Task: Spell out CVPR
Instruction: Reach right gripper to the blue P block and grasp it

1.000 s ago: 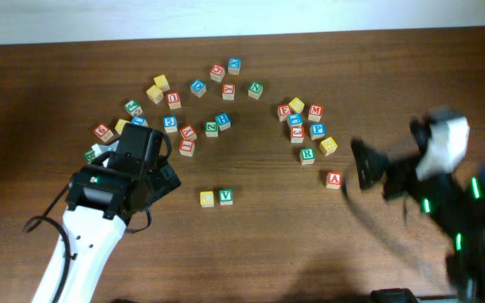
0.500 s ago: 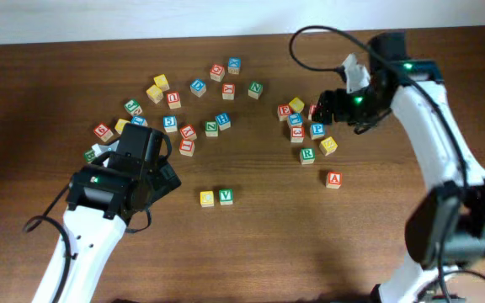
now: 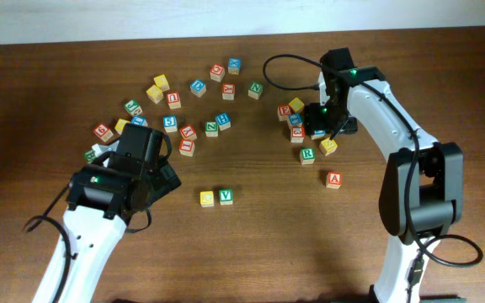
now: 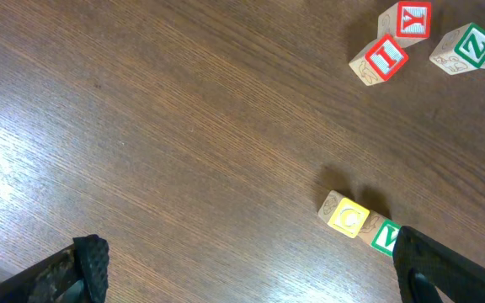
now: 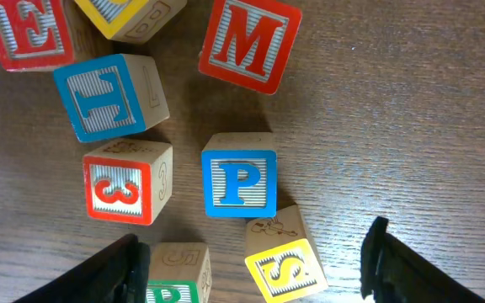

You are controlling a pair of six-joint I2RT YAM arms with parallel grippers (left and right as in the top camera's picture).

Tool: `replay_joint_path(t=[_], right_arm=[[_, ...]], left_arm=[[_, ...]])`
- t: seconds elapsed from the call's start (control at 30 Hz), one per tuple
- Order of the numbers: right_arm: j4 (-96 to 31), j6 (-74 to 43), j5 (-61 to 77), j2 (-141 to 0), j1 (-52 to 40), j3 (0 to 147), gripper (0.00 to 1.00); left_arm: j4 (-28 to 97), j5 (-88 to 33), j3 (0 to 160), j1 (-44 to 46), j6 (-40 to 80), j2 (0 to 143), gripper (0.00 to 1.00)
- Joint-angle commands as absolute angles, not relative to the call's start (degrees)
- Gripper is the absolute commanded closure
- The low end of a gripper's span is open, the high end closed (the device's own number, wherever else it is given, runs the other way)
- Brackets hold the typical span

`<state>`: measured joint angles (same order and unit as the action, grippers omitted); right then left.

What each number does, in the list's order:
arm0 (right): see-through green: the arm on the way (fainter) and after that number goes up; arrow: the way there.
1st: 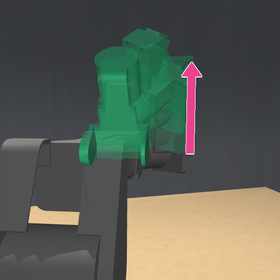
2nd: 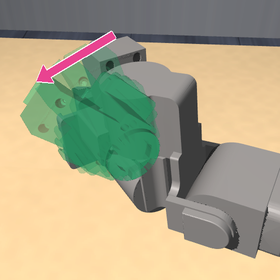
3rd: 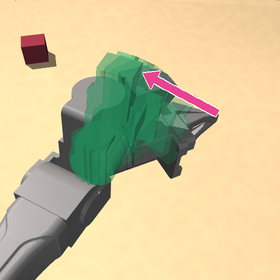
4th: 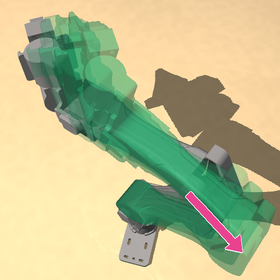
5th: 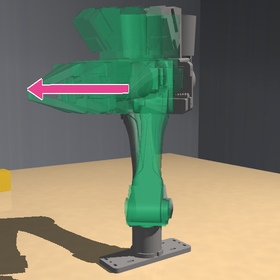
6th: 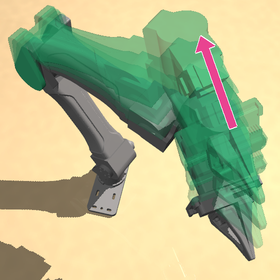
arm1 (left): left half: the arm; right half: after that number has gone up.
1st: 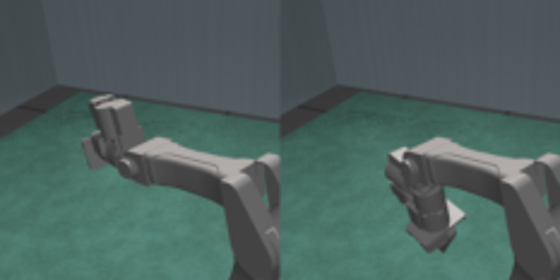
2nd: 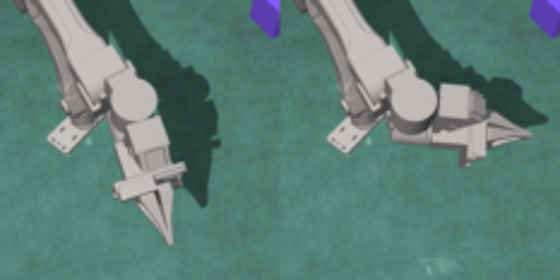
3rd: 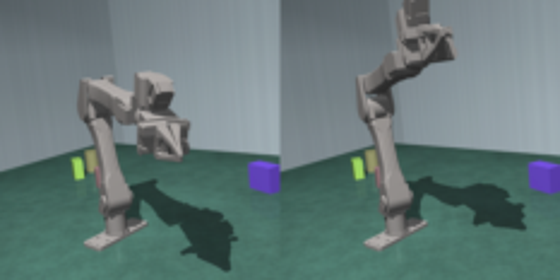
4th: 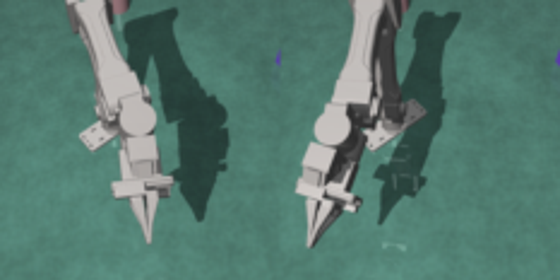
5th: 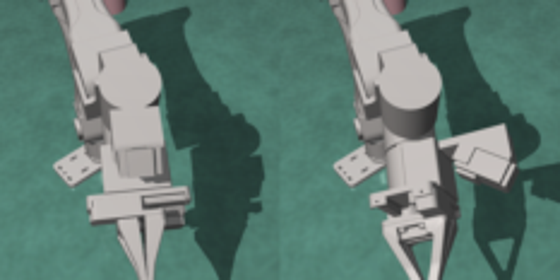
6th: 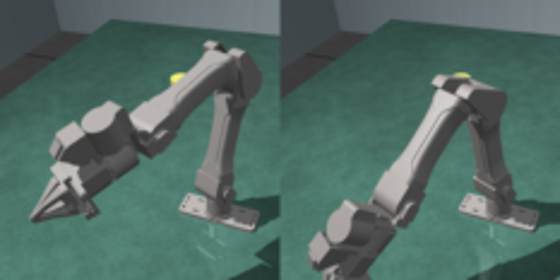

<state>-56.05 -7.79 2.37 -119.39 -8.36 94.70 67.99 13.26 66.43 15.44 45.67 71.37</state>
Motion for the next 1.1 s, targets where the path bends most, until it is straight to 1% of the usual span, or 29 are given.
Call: replay_joint_path(t=[0.0, 0.07, 0.17, 0.2, 0.23, 0.33, 0.67, 0.7, 0.73, 0.8, 0.87, 1.07], right_arm=[[-55.4, -8.4, 1.3, -119.9, -8.7, 94.5, 0.31], [-53.2, -8.4, 1.2, -120.7, -8.6, 93.3, 0.35], [-51.8, -8.4, 1.5, -122.1, -8.6, 93.0, 0.35], [-51.5, -8.4, 1.5, -122.4, -8.6, 93.0, 0.37], [-51.1, -8.4, 1.5, -122.7, -8.7, 93.0, 0.39], [-49.7, -8.4, 1.4, -123.1, -8.7, 93.0, 0.53], [-49.2, -8.4, 2.8, -123.3, -8.7, 92.8, 0.51], [-49.2, -8.4, 2.8, -123.3, -8.7, 92.8, 0.48], [-49.2, -8.4, 2.8, -123.3, -8.7, 92.8, 0.47], [-49.2, -8.4, 2.7, -123.3, -8.7, 92.8, 0.47], [-49.2, -8.4, 2.3, -123.3, -8.7, 92.8, 0.53], [-49.2, -8.4, 2.2, -123.3, -8.6, 92.8, 0.53]], left_arm=[[68.0, 13.1, 66.4, 15.2, 45.2, 71.4, 0.01], [68.0, 13.0, 66.4, 15.2, 45.2, 71.4, 0.01], [68.0, 13.0, 66.4, 15.2, 45.2, 71.4, 0.01], [68.0, 13.1, 66.4, 15.2, 45.2, 71.4, 0.01], [68.0, 13.1, 66.4, 15.2, 45.2, 71.4, 0.01], [68.0, 13.1, 66.4, 15.2, 45.2, 71.4, 0.01], [68.0, 13.0, 66.4, 15.2, 45.2, 71.4, 0.01], [68.0, 13.1, 66.4, 15.2, 45.2, 71.4, 0.01], [68.0, 13.1, 66.4, 15.2, 45.2, 71.4, 0.01], [68.0, 13.1, 66.4, 15.2, 45.2, 71.4, 0.01], [68.0, 13.1, 66.4, 15.2, 45.2, 71.4, 0.01], [68.0, 13.0, 66.4, 15.2, 45.2, 71.4, 0.01]])
